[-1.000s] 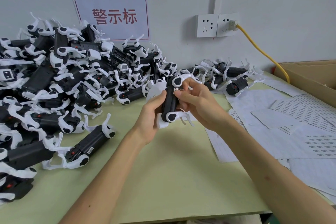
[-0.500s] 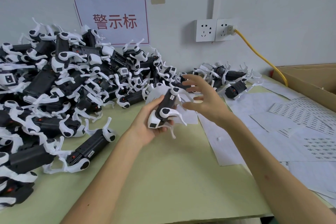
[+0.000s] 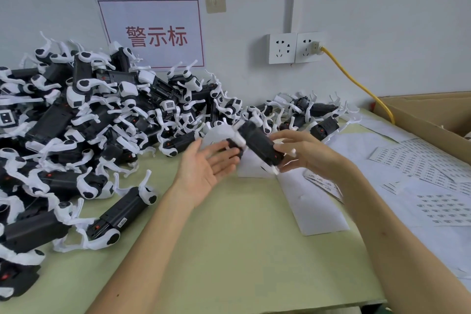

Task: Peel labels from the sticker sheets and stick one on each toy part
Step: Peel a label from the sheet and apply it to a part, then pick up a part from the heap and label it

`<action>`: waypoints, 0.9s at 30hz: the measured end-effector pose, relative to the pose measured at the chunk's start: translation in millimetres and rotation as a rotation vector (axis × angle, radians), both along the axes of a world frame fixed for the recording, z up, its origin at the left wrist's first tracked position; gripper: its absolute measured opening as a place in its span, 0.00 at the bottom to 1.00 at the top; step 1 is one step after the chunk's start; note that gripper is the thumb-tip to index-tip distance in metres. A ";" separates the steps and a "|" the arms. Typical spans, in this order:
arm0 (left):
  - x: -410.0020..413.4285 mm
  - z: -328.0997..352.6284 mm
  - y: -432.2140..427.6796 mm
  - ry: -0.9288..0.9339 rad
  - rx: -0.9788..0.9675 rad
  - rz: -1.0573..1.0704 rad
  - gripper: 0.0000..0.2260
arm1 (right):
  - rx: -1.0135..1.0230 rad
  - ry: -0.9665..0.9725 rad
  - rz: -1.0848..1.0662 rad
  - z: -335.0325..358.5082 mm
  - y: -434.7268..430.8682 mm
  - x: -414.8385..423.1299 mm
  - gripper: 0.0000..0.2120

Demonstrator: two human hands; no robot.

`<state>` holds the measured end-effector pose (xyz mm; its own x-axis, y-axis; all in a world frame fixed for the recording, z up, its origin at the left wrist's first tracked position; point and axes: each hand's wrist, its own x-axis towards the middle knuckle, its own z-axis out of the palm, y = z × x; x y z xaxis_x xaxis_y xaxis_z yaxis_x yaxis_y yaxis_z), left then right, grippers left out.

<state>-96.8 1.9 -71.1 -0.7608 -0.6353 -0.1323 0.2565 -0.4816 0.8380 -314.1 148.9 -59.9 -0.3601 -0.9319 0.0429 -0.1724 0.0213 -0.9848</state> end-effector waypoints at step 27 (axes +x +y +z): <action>4.2 -5.3 -4.3 -0.153 -0.001 0.289 0.12 | -0.281 0.277 -0.426 2.2 -37.9 69.8 0.11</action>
<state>-92.5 -2.4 -76.4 -0.5201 -0.8225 -0.2303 0.2533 -0.4060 0.8781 -244.3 111.0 -57.7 -0.6407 -0.6467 0.4139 -0.4583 -0.1104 -0.8819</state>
